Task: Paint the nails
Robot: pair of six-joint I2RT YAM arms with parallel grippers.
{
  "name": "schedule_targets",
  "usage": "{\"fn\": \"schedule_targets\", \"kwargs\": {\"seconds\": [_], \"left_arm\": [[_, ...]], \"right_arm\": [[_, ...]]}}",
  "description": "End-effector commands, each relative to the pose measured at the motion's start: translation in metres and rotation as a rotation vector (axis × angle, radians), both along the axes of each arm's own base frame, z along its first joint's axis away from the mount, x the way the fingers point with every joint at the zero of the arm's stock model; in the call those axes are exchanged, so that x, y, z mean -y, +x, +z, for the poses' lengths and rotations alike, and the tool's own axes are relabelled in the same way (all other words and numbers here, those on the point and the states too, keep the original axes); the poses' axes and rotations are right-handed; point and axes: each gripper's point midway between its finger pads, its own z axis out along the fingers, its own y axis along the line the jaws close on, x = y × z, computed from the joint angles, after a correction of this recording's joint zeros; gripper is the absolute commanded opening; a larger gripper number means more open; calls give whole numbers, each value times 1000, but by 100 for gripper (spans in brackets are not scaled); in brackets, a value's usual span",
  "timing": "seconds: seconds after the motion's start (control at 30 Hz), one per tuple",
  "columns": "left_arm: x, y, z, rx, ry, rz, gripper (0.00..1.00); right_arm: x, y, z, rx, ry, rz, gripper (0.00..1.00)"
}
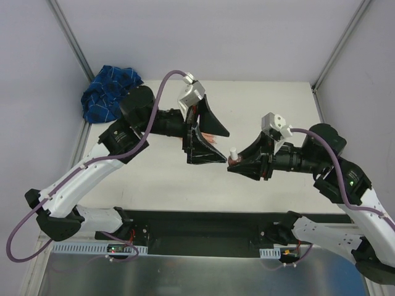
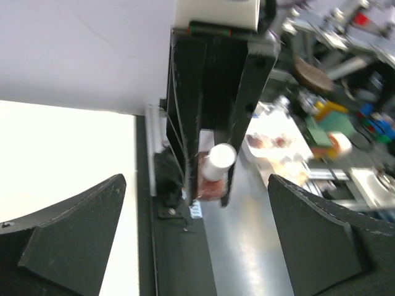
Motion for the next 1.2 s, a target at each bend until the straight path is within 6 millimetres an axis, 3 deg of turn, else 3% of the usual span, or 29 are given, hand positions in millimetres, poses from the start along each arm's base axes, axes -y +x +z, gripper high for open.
{"fn": "schedule_targets", "kwargs": {"seconds": [0.0, 0.1, 0.27, 0.5, 0.6, 0.73, 0.77, 0.83, 0.87, 0.97, 1.0, 1.03, 1.13, 1.17], "left_arm": [[-11, 42, 17, 6, -39, 338, 96], [-10, 51, 13, -4, -32, 393, 96], [-7, 68, 5, -19, -12, 492, 93], [16, 81, -6, -53, 25, 498, 87], [28, 73, -6, -37, 29, 455, 80], [34, 68, -10, -29, 43, 436, 60], [35, 66, -12, -29, 49, 427, 50], [36, 63, -15, -33, 57, 408, 39], [37, 56, -14, -30, 56, 361, 27], [39, 37, -11, -20, 51, 246, 11], [37, 20, -10, -14, 50, 137, 2], [36, 12, -10, -11, 51, 79, 0], [19, -28, -3, 9, 33, -195, 0], [11, -40, 0, 30, 19, -271, 0]], "right_arm": [[7, 50, 6, 75, -24, -266, 0], [12, 71, 5, 71, -34, -391, 0], [9, 77, 7, 69, -19, -421, 0], [8, 83, 6, 66, -24, -455, 0], [10, 86, 7, 63, -22, -478, 0], [10, 86, 9, 65, -17, -486, 0], [12, 87, 10, 70, -13, -494, 0], [13, 88, 10, 71, -13, -506, 0], [13, 88, 10, 73, -13, -508, 0], [10, 84, 9, 73, -13, -477, 0], [11, 82, 11, 81, -10, -466, 0], [10, 78, 11, 86, -8, -447, 0], [2, 48, 16, 108, 14, -260, 0], [-6, 12, 18, 97, 34, -43, 0]]}}
